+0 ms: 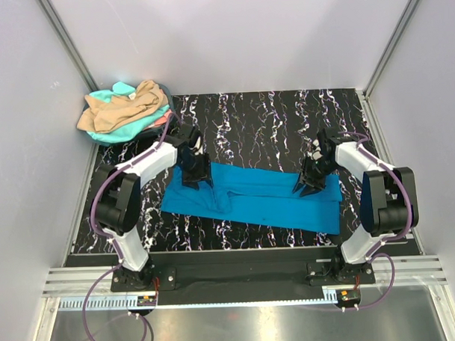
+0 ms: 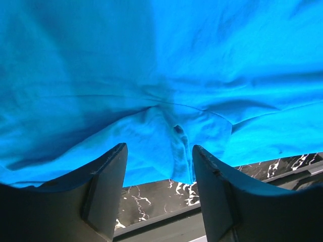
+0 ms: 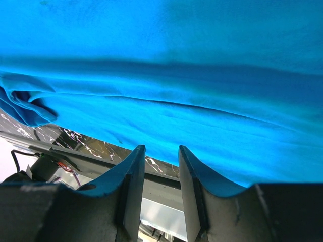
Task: Fold and stack the t-shirts
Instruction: Fold the tshirt
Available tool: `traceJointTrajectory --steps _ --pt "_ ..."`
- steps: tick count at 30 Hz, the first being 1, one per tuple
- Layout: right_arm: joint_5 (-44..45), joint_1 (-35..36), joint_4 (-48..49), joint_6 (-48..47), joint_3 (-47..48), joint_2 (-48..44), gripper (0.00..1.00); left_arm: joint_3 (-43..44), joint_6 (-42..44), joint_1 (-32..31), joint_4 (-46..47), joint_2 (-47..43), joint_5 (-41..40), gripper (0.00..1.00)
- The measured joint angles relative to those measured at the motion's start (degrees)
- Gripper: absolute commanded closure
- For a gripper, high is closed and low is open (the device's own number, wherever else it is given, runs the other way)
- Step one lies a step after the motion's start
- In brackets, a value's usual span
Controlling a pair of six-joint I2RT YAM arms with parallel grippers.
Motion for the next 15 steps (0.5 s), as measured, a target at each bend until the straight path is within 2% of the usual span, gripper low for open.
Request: traceJointTrajectory --steps 3,8,15 --pt "0.0 0.0 0.0 0.0 0.0 0.0 0.6 1.3 -1.1 -0.4 -1.6 0.3 -0.6 0.41" --pt "0.0 0.0 0.0 0.1 0.0 0.0 0.6 7.7 -4.2 -2.8 -4.5 3.6 -4.9 0.49" --pt "0.0 0.0 0.2 0.2 -1.1 0.0 0.61 14.4 -9.1 -6.3 -10.2 9.1 -11.6 0.5"
